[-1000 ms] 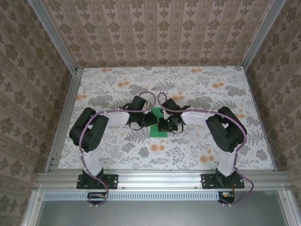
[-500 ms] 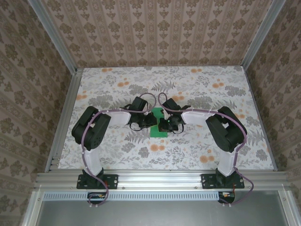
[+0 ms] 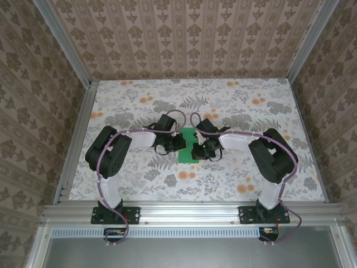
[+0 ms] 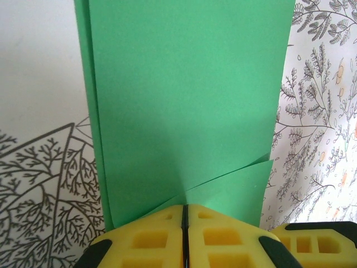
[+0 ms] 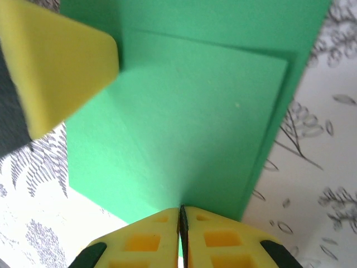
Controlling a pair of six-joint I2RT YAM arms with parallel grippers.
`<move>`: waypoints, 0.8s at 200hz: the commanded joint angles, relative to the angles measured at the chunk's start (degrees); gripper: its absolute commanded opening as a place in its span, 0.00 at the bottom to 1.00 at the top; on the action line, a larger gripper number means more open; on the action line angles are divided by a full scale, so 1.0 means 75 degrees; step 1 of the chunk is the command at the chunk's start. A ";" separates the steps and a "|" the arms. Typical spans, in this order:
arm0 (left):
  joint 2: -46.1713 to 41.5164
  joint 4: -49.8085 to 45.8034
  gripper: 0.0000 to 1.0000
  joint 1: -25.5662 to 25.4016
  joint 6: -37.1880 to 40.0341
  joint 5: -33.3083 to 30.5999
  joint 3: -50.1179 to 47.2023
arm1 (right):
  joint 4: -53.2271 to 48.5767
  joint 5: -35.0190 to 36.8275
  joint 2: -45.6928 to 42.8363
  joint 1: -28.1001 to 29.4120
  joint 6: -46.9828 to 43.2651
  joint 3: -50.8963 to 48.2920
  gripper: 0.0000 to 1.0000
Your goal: Fold a paper plane with a square sheet of paper (pick it up from the middle)
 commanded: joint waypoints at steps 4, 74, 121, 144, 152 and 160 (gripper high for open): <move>0.0452 -0.0968 0.10 0.0131 0.0012 -0.0767 -0.0205 | -0.0936 -0.0007 -0.0257 -0.0086 -0.0245 -0.0501 0.13; 0.0305 -0.1114 0.10 0.0114 0.0194 -0.0593 0.0057 | -0.0987 -0.0069 -0.0860 -0.0110 -0.0329 -0.0833 0.14; -0.0129 -0.0919 0.16 -0.0038 0.0330 -0.0122 0.0369 | 0.0050 0.0492 -0.2295 -0.0353 -0.0068 -0.0821 0.24; -0.0423 -0.0904 0.21 -0.0091 0.0259 -0.0009 0.0621 | 0.0590 0.0550 -0.2354 -0.0444 0.0167 -0.0666 0.31; -0.0542 -0.0838 0.23 -0.0109 0.0205 -0.0019 0.0618 | 0.0715 0.0495 -0.2209 -0.0442 0.0168 -0.0557 0.31; -0.0653 -0.0743 0.24 -0.0109 0.0142 -0.0018 0.0575 | 0.0764 0.0433 -0.1962 -0.0444 0.0150 -0.0434 0.32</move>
